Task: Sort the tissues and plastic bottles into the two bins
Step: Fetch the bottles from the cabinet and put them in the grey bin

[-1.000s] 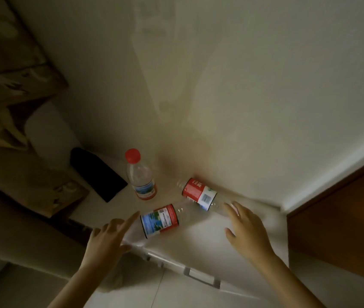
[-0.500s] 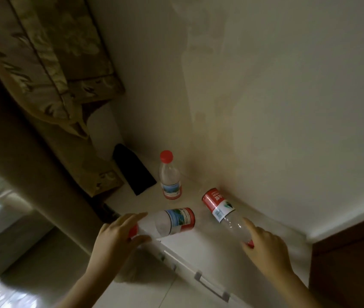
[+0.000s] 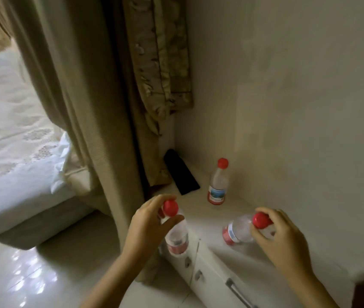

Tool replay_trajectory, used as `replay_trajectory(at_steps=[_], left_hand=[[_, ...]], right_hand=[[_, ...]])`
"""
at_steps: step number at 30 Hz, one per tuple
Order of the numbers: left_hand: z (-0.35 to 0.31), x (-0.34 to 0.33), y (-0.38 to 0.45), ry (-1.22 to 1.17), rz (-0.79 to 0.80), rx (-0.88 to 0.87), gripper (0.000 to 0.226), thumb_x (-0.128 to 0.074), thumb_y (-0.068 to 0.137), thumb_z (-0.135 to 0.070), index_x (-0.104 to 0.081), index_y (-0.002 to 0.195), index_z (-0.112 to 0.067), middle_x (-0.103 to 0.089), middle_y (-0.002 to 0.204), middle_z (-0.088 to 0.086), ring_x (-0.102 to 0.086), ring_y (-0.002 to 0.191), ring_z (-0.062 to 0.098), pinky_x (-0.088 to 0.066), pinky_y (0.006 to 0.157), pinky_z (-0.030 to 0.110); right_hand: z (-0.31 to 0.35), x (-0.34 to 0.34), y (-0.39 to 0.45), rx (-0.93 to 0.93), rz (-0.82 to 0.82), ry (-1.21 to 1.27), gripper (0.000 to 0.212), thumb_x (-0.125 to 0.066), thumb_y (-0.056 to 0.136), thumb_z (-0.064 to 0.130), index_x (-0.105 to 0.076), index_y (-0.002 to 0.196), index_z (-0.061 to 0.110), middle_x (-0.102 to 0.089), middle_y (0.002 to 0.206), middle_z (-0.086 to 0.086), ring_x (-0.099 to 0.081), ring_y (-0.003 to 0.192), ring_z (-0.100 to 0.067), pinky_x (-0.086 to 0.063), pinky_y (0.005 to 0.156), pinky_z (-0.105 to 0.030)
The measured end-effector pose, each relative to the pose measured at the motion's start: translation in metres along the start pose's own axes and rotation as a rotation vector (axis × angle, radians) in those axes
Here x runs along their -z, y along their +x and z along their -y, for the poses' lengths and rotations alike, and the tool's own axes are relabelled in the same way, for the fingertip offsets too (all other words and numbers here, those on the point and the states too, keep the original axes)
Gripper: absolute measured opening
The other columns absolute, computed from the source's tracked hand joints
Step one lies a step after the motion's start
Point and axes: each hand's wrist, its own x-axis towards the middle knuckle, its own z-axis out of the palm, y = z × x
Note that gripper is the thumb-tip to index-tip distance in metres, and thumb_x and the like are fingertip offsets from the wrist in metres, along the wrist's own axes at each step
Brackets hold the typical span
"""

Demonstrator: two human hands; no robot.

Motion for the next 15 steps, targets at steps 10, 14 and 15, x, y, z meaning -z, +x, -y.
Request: replay_trajectory(at_steps=[10,14,15], left_hand=[[0.042,0.143,-0.085,0.114,-0.243,0.078,0.055,-0.046,0.073,-0.066,-0.059,0.117,-0.036,-0.055,0.098,-0.024,-0.057,0.088,0.002,-0.051,0.075,0.021],[0.064,0.209,-0.139,0.121,-0.308,0.149,0.055,-0.05,0.071,-0.067,-0.058,0.116,-0.036,-0.063,0.101,-0.015,-0.06,0.091,0.004,-0.056,0.075,0.03],[0.07,0.227,-0.155,0.131,-0.325,0.167,0.055,-0.05,0.071,-0.069,-0.056,0.116,-0.039,-0.063,0.101,-0.016,-0.06,0.091,0.004,-0.057,0.075,0.03]], right_hand=[[0.17,-0.037,-0.028,0.423,0.153,0.312,0.047,-0.08,0.066,0.024,-0.066,0.109,0.012,-0.069,0.097,0.003,-0.065,0.086,-0.009,-0.047,0.077,-0.006],[0.248,-0.049,-0.062,0.544,0.193,0.434,0.049,-0.063,0.078,0.052,-0.067,0.11,0.015,-0.07,0.102,0.004,-0.065,0.089,-0.007,-0.055,0.078,-0.019],[0.269,-0.052,-0.072,0.569,0.199,0.464,0.051,-0.062,0.078,0.054,-0.068,0.11,0.015,-0.07,0.103,0.003,-0.065,0.09,-0.009,-0.056,0.077,-0.023]])
